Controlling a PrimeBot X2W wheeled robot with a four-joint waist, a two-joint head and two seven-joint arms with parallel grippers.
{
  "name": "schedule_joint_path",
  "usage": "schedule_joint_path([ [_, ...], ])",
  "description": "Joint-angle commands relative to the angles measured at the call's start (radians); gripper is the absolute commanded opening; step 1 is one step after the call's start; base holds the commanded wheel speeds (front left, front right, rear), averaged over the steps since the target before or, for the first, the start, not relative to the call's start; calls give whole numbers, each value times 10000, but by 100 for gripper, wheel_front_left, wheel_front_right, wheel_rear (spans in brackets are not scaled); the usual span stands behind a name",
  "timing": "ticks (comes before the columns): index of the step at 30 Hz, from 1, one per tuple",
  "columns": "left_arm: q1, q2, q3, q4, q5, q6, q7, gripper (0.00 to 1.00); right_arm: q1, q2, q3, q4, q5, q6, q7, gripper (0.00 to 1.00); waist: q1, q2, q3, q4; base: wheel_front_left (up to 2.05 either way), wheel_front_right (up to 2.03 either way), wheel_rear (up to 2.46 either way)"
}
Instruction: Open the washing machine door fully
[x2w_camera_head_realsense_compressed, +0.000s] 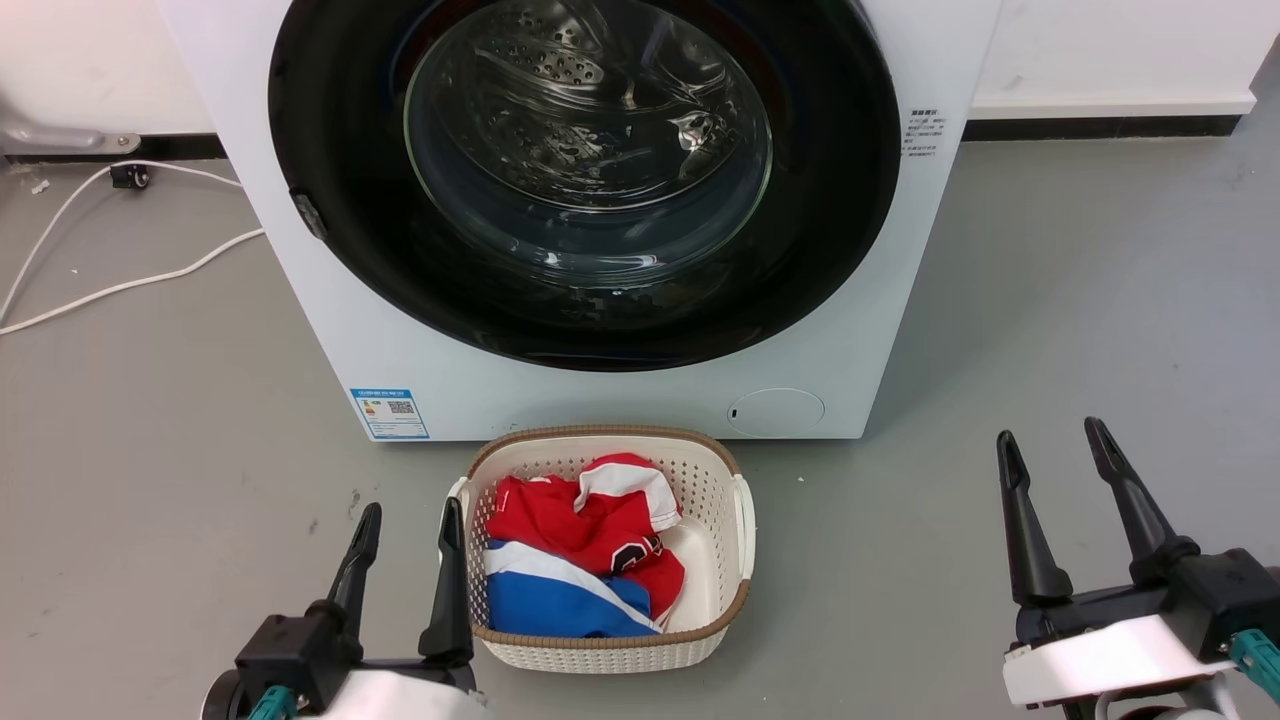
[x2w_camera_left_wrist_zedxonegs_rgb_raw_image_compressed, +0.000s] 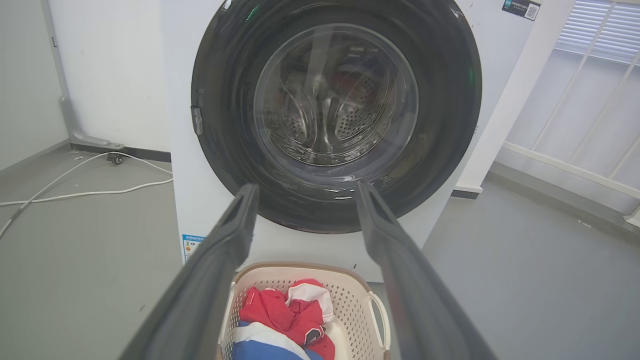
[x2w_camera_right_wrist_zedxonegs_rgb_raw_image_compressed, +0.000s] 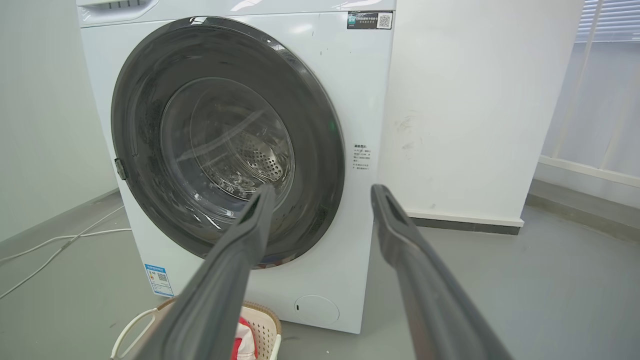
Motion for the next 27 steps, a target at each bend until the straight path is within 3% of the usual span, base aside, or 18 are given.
schedule_joint_path([
  [1,154,-95,183,-50,245,-224,-100,100,80,-14,-35,-1,-40,-3,-105,100,0,0,2,-4,0,0,0],
  [7,315,-351,713,311,644,-1180,-217,100,214,-14,-49,430,295,-3,-233,100,0,0,-28,-22,0,0,0],
  [17,491,-412,611,226,1848,-1106,-405,100,295,-11,37,680,-189,-3,-405,100,0,0,-49,-84,0,0,0],
  [27,593,-414,699,246,1574,-1137,-507,100,354,-10,101,768,-113,-5,-491,100,0,0,-103,-112,0,0,0],
])
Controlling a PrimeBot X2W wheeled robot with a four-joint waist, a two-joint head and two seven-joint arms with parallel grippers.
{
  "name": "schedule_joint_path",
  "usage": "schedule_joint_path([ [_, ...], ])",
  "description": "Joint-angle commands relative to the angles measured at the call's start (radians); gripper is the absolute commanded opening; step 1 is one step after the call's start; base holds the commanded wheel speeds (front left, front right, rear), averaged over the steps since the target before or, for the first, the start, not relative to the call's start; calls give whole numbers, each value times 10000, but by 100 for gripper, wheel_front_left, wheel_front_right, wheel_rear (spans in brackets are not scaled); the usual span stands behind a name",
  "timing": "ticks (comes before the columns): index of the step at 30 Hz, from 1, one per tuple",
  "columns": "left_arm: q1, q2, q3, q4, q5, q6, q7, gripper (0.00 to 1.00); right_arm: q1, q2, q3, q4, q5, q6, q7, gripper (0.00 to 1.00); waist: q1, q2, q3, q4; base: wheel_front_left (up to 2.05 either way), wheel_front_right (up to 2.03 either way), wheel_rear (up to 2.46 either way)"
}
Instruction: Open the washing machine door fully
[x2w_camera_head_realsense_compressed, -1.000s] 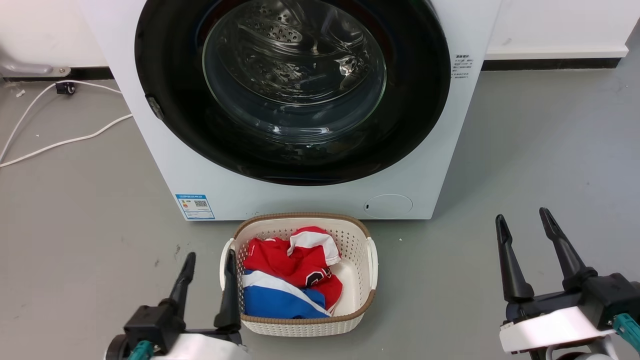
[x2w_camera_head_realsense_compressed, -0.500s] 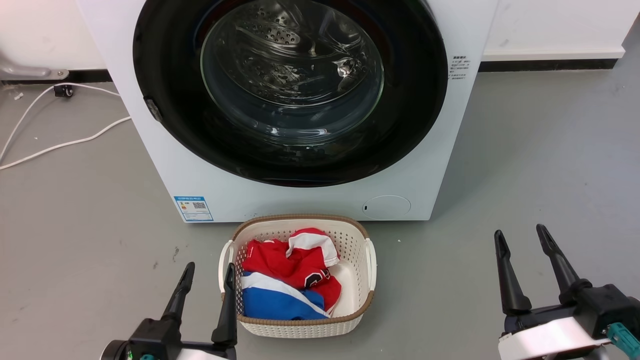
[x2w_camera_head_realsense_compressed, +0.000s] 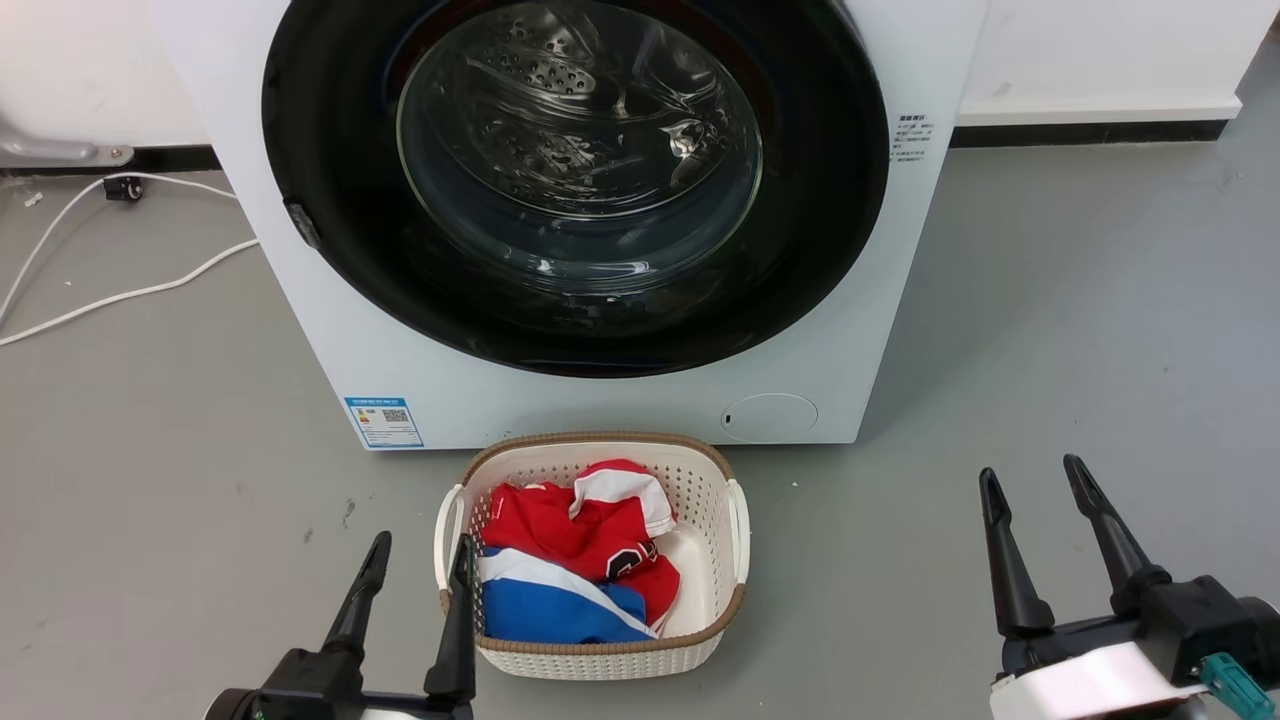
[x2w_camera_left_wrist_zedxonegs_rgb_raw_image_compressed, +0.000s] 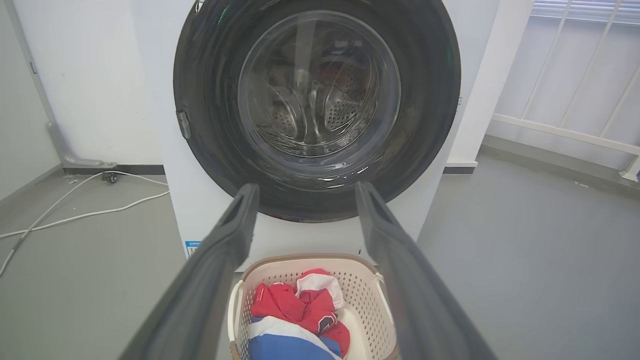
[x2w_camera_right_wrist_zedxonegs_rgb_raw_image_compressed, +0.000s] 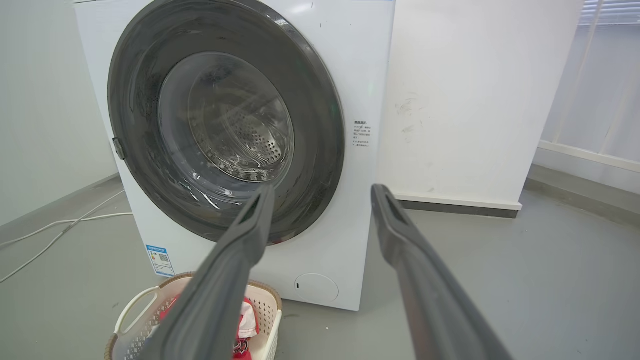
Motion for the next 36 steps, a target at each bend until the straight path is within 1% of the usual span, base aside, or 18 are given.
schedule_joint_path([
  [1,75,-14,71,8,-93,-34,-76,100,123,-9,13,50,119,-5,-38,100,0,-1,-8,-1,0,0,0],
  [4,70,-13,166,80,-277,-85,-65,100,105,-9,29,131,155,-7,-34,100,0,-1,-4,5,0,0,0],
  [16,48,-14,87,247,-238,-296,-65,100,116,-9,56,129,191,-5,-34,100,0,-1,41,49,0,0,0],
  [29,2,-13,138,242,-352,-267,-64,100,91,-7,-81,144,216,-5,-34,100,0,-1,145,108,0,0,0],
  [30,-8,-13,140,238,-345,-274,-64,100,80,-7,-97,167,247,-7,-32,73,0,-1,169,116,0,0,0],
  [31,-17,-13,142,231,-341,-283,-64,100,63,-7,-124,183,277,-5,-34,0,0,-1,200,122,0,0,0],
  [36,-191,-13,86,177,-288,-330,-55,100,-307,-4,-525,352,541,-5,-32,0,0,-1,557,202,0,0,0],
])
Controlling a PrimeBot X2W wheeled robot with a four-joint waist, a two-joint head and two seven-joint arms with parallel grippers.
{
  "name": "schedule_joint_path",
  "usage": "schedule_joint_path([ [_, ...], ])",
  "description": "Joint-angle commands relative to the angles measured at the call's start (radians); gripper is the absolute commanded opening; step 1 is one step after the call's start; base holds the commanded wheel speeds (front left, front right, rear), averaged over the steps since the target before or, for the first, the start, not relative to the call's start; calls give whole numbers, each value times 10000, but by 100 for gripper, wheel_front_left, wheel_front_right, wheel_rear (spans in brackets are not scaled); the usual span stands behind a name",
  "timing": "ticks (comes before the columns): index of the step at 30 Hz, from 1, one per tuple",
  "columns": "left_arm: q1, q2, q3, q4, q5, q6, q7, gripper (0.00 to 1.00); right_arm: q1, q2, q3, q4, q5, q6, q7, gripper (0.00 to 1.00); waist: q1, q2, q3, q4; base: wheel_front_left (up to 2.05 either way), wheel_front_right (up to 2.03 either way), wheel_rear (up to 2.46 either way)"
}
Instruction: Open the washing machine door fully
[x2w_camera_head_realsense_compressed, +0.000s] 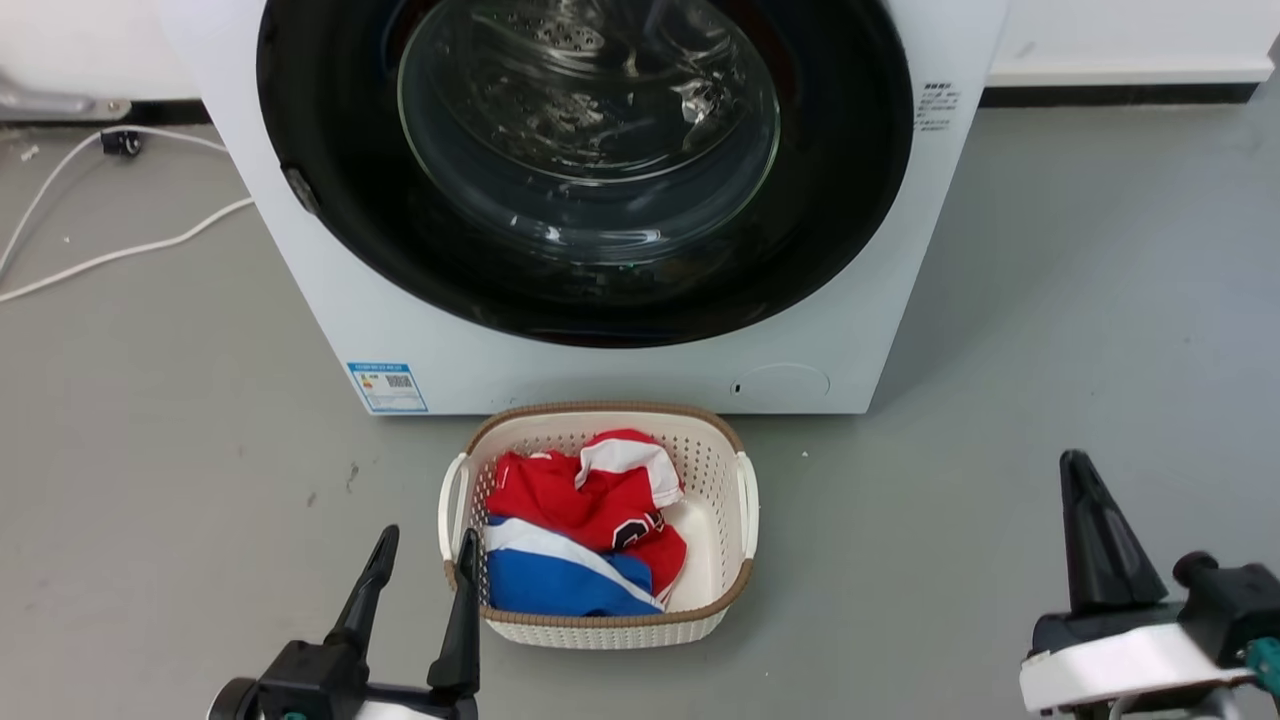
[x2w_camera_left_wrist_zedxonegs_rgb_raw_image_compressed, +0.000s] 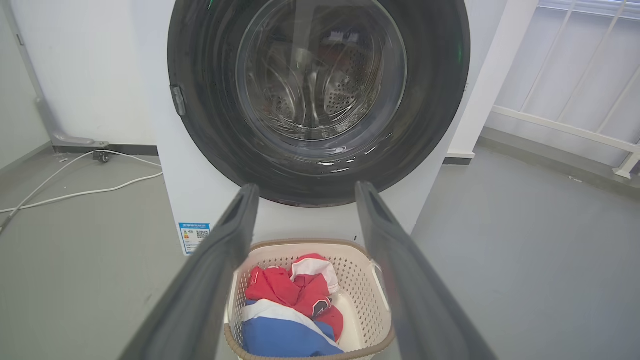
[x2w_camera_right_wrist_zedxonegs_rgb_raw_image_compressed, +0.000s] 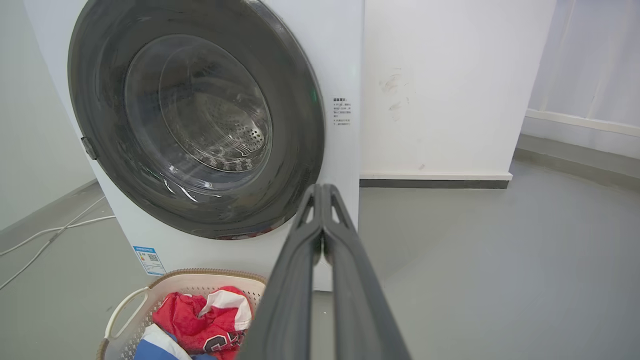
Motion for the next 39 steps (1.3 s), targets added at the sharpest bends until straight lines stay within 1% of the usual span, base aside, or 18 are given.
schedule_joint_path([
  [1,-152,-9,0,-65,12,-59,-28,100,-241,3,-41,-20,194,-3,-24,0,0,-1,171,57,0,0,0],
  [5,-362,-9,-50,-249,-22,-50,-28,100,-625,-4,-542,127,937,-5,-24,0,0,-1,521,155,0,0,0],
  [8,-516,-9,-82,-315,-18,-76,-28,100,-1113,-1,-1223,568,1867,-3,-24,0,0,-1,794,246,0,0,0],
  [9,-585,-9,-92,-328,-11,-71,-28,100,-1315,5,-1333,718,2095,-2,-23,0,0,-1,892,276,0,0,0],
  [11,-709,-8,-109,-338,21,-85,-28,100,-1782,13,-1502,1080,2929,-3,31,0,0,-1,1123,314,0,0,0],
  [13,-851,-9,-123,-374,80,-118,-28,100,-2433,-57,-1706,1235,3608,-3,452,0,0,-1,1360,324,0,0,0],
  [16,-1089,-11,-140,-414,125,-143,-28,100,-3540,-531,-1979,1395,4789,-3,1560,0,0,-1,1745,358,0,0,0],
  [20,-1419,-9,-173,-426,186,-229,-28,100,-5169,-1351,-2244,1743,6115,-3,3515,0,0,-1,2212,463,0,0,0],
  [22,-1570,-9,-196,-444,192,-243,-28,100,-5971,-1800,-2288,1983,6576,-2,4593,0,0,-1,2426,535,0,0,0],
  [25,-1739,-9,-237,-502,187,-283,-28,100,-7186,-2265,-2253,2361,7164,-2,6188,0,0,-1,2701,662,0,0,0],
  [28,-1870,-11,-291,-548,191,-296,-28,100,-8312,-2682,-2181,2725,7371,-3,7473,0,0,-1,2979,818,0,0,0],
  [33,-2078,-9,-420,-567,171,-331,-28,100,-9864,-2813,-2185,3317,7433,-3,9022,0,0,-1,3335,1124,0,0,0],
  [39,-2246,-11,-573,-605,116,-342,-28,100,-11190,-2614,-2519,3964,6910,-3,10166,0,0,-1,3668,1485,0,0,0],
])
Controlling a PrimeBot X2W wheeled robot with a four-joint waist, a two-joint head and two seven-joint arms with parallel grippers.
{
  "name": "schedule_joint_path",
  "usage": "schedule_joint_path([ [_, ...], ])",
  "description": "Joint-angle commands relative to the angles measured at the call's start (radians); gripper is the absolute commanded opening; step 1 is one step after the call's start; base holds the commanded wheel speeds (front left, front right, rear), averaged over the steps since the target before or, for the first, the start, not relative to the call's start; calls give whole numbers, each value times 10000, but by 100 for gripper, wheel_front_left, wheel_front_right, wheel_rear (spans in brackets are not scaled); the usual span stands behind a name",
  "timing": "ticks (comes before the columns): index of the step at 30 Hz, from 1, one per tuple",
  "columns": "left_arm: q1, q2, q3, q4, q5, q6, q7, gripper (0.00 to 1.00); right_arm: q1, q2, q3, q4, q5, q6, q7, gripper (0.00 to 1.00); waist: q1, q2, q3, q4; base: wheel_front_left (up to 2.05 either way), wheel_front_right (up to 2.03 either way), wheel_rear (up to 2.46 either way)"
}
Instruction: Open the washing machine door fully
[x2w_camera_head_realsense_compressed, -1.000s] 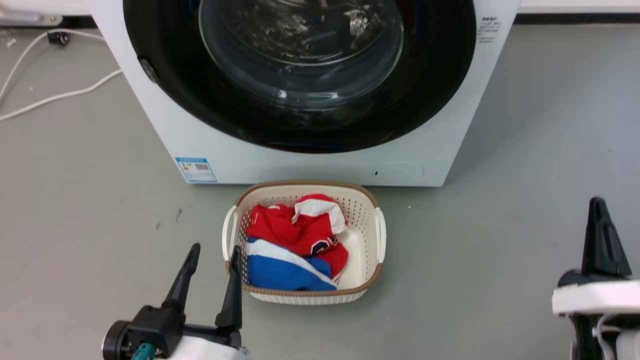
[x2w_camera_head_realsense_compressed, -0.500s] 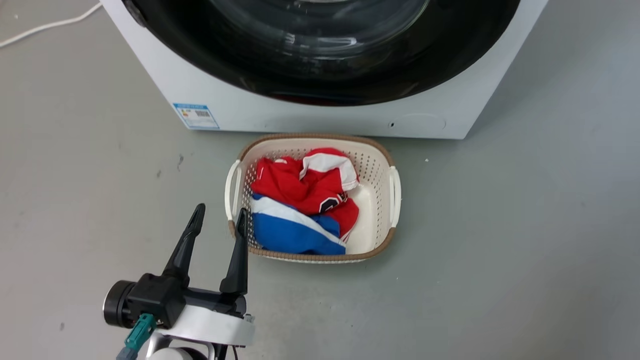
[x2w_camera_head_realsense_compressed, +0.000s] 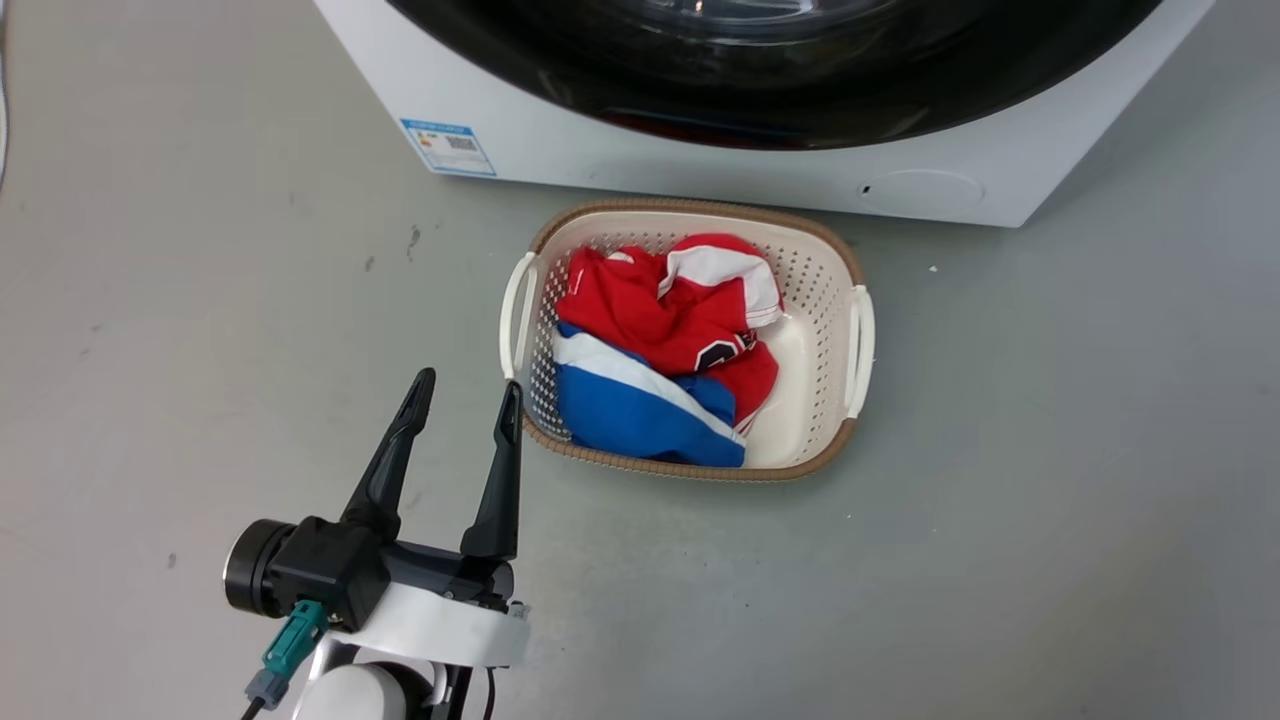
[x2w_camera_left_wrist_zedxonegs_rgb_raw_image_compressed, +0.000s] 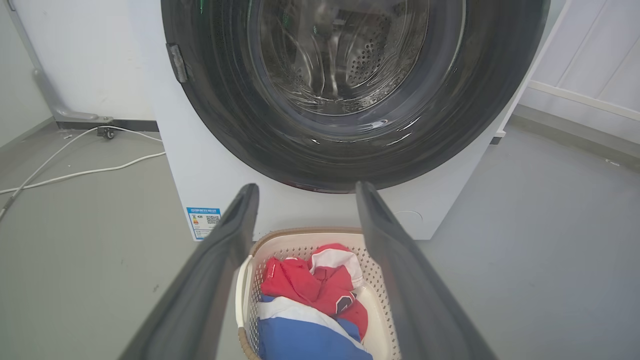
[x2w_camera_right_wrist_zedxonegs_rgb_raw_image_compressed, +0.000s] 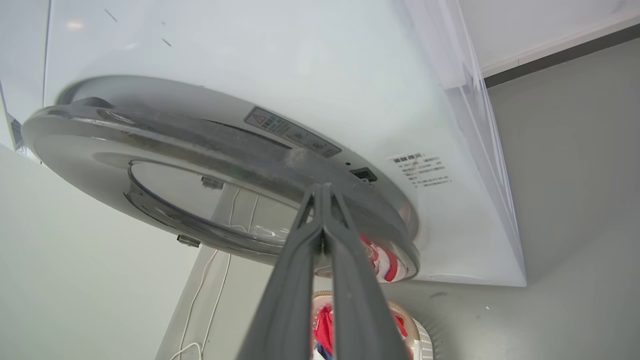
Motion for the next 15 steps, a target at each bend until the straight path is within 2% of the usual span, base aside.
schedule_joint_path([
  [1,-160,-13,-55,-44,-11,-6,-28,100,-382,38,-135,178,-253,-3,220,0,-2,0,188,192,0,0,0],
  [15,-464,-13,-328,-119,-121,93,-28,100,-2665,669,-1632,1236,-1656,-3,1535,0,-2,0,963,653,0,0,0],
])
